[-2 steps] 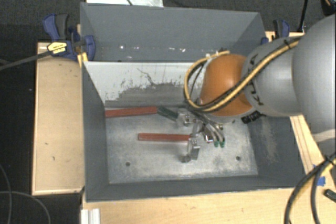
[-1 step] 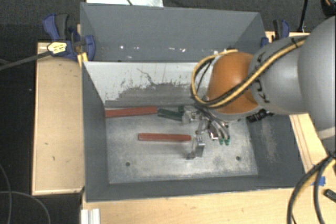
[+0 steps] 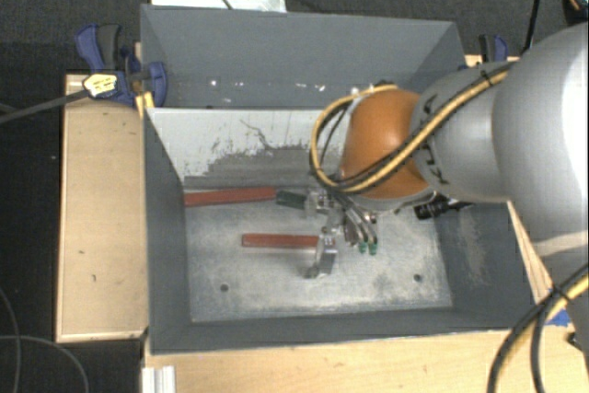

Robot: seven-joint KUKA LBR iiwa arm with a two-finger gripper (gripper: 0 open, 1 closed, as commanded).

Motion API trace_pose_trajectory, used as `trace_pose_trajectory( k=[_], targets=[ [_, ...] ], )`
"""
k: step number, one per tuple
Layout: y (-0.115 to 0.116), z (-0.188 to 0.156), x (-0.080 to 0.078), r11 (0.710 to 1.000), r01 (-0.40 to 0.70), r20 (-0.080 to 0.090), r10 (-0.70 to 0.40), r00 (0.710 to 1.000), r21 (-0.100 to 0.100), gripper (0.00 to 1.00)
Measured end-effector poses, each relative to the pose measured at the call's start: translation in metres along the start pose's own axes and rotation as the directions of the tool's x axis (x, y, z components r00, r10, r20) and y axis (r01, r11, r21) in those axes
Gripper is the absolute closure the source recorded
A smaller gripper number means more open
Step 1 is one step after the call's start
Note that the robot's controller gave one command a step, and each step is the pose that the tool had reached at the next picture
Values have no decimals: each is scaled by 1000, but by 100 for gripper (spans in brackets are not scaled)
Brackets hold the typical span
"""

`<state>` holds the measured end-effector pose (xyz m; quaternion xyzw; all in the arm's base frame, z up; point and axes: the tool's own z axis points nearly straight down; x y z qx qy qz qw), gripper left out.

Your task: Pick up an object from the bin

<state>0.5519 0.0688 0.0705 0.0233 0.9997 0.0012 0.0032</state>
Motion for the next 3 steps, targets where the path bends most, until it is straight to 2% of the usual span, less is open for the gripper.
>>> trace_pose_trajectory(
  k=[1,2,3],
  targets=[
    [1,0,7,999,32,-7,-32,999,2,0],
    [-14,0,-1,1000,-3,-1,3,1000,2,0],
    [-13,0,-1,1000,-1,-1,1,1000,1,100]
  ],
)
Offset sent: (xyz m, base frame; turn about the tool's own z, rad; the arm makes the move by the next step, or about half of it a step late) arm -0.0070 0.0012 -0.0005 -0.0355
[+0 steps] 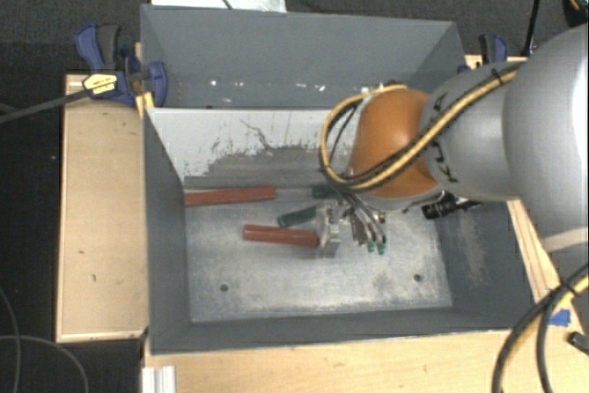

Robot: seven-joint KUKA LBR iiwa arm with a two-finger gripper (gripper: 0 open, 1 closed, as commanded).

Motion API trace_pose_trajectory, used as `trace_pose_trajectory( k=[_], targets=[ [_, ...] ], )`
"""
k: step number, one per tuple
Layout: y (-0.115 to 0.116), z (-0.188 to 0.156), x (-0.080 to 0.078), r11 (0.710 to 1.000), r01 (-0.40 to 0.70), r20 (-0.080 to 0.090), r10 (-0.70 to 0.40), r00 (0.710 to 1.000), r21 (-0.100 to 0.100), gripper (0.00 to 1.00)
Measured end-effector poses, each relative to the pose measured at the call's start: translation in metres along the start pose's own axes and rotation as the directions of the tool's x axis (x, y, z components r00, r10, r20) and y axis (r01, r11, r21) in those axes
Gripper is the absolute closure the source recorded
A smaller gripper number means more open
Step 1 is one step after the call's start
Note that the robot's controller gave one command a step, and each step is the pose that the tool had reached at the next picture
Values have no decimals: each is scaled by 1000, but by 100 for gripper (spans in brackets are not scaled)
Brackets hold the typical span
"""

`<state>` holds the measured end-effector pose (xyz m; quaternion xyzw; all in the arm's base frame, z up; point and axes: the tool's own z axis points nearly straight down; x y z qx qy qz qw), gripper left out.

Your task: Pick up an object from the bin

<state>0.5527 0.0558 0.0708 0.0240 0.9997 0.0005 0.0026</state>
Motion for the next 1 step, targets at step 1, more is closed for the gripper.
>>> trace_pose_trajectory(
  k=[1],
  targets=[
    [-66,-176,-6,988,153,6,-153,988,3,100]
  ],
)
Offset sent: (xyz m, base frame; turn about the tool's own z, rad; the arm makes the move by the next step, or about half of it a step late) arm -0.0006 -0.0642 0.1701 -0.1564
